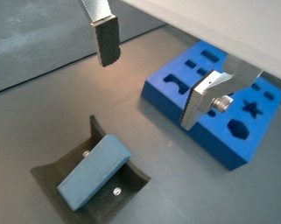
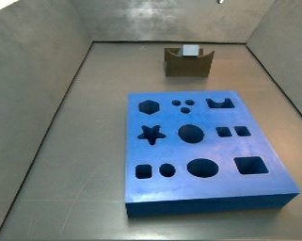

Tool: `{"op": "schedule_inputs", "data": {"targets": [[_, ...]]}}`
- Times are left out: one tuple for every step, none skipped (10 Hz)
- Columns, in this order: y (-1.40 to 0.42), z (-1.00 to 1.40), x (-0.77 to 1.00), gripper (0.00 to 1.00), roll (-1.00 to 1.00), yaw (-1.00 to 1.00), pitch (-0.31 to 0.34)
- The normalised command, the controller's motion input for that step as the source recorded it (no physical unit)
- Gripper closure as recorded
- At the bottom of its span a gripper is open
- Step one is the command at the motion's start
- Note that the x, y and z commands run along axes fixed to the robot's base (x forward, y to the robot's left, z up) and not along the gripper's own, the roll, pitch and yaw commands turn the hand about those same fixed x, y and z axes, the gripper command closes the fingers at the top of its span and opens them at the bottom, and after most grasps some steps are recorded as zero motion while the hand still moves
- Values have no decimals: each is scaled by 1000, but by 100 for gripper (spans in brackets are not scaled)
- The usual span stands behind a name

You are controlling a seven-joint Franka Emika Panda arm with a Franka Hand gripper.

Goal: Pick up the rectangle object. Move up. Place the rectangle object on the fixture. Regrasp the rectangle object. Move to above the board. Insert the rectangle object.
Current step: Regrasp the rectangle object.

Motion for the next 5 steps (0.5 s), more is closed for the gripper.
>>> {"op": "schedule_inputs", "data": {"targets": [[-24,13,-23,0,1000,24,-40],[-22,13,-19,0,1000,25,-44],[-19,15,-16,0,1000,25,-48],[-19,14,-16,0,1000,26,-52],[-19,12,-19,0,1000,26,-54]]}}
